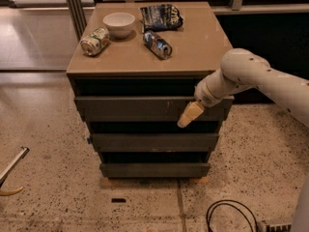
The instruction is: Open top drawer
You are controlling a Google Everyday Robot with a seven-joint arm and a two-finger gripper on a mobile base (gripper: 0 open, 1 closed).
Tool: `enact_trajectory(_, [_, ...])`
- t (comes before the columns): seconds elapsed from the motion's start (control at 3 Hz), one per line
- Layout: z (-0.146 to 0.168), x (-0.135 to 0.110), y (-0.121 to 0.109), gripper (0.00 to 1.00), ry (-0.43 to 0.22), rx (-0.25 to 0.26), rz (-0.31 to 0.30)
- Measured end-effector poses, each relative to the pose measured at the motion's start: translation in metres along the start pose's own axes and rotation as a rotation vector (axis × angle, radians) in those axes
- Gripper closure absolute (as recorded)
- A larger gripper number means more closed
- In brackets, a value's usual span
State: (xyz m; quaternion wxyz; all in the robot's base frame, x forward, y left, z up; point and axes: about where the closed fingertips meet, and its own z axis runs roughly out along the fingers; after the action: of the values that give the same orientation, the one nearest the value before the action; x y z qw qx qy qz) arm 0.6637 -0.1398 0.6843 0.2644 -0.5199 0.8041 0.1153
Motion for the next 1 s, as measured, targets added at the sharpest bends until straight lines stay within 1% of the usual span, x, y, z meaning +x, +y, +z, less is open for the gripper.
enact_trajectory(0.33, [0.0197, 0.0050, -0.0107, 0.00, 0.016, -0.035, 0.018])
enact_trajectory(0.67, [0.0289, 0.0143, -0.0154, 0.18, 0.031, -0.062, 0.034])
enact_trajectory(1.0, [0.0254, 0.0124, -0.0162, 0.42, 0.032, -0.064, 0.036])
